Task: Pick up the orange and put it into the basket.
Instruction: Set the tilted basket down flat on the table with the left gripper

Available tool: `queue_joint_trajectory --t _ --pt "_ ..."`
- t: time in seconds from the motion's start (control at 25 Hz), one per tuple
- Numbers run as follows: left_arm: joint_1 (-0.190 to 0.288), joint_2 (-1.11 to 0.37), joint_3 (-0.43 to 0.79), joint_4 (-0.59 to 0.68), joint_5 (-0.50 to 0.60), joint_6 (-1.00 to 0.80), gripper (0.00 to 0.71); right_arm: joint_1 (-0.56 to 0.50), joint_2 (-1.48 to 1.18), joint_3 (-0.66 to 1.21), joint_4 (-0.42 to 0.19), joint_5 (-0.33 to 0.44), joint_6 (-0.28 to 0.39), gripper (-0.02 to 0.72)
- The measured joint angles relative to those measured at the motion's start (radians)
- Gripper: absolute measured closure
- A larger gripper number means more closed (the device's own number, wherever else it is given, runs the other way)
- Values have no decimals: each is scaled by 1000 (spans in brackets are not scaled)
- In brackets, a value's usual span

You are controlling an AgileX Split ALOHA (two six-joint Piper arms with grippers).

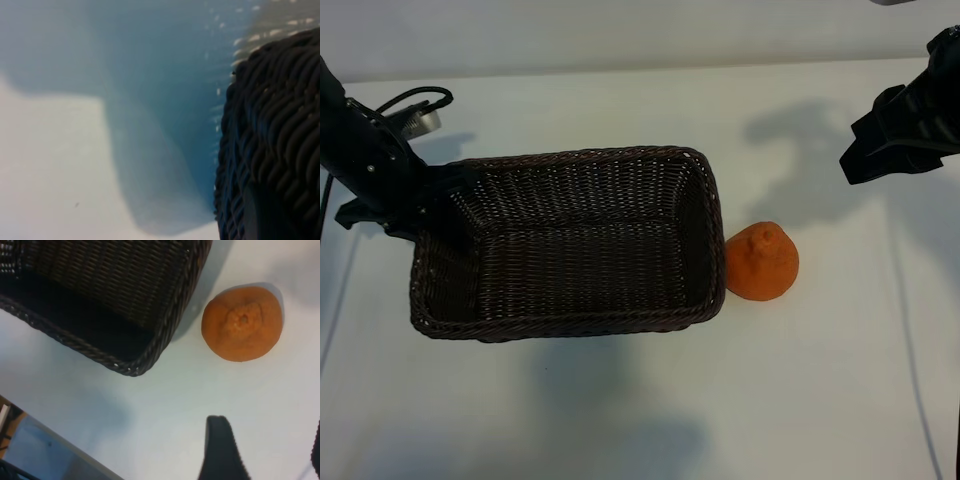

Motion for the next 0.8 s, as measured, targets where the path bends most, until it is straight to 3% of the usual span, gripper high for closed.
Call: queue_joint_trajectory --t 0.8 --pt "0 39 -4 -35 4 21 552 0 0 0 0 0 0 270"
